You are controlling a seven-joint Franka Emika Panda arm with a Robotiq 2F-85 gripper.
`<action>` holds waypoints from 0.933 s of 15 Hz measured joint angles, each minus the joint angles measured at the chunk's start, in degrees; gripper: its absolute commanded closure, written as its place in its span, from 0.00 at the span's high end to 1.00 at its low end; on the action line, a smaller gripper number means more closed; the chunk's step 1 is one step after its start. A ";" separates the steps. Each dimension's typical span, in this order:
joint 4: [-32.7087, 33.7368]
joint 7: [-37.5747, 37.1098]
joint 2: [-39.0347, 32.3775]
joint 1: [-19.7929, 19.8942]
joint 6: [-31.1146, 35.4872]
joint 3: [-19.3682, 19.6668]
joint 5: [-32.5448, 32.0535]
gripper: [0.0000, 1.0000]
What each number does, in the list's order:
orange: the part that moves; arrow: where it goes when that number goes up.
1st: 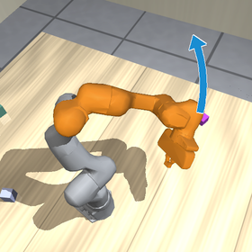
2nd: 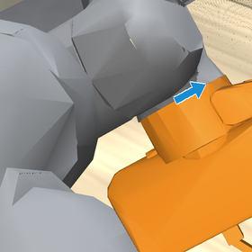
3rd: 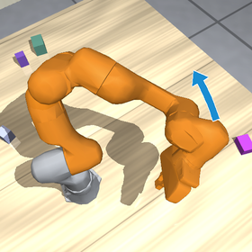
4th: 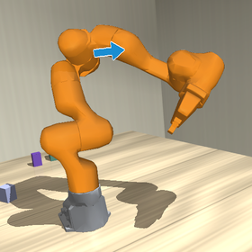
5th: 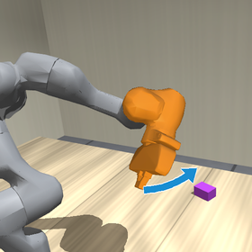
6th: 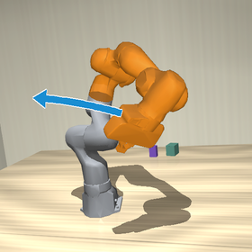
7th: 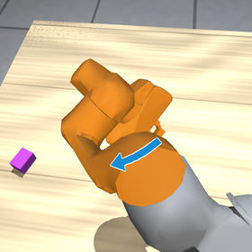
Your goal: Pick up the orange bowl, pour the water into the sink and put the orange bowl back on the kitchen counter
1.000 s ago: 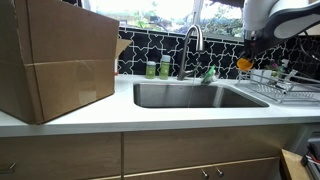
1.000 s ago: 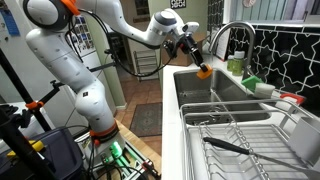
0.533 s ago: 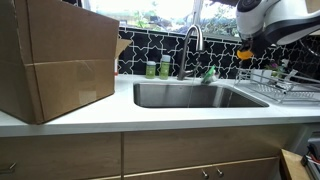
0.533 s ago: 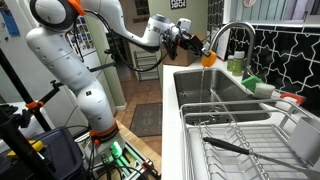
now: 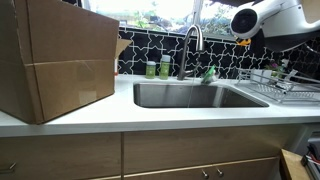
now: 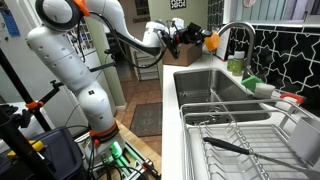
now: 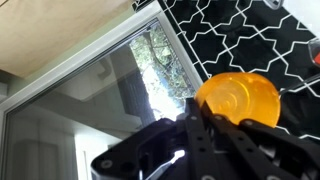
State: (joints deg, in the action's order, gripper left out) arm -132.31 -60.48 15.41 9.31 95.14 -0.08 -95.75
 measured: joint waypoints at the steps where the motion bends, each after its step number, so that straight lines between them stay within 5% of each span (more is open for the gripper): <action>1: -0.31 -0.38 -0.07 -0.45 -0.64 0.16 -1.09 0.01; 4: -0.44 -0.89 -0.08 -1.64 -0.65 1.43 -0.26 0.01; 14: -1.16 4.66 2.59 -2.92 12.60 8.33 24.19 0.01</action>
State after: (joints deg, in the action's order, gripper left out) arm -133.47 -55.81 18.01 6.39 107.73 8.24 -71.56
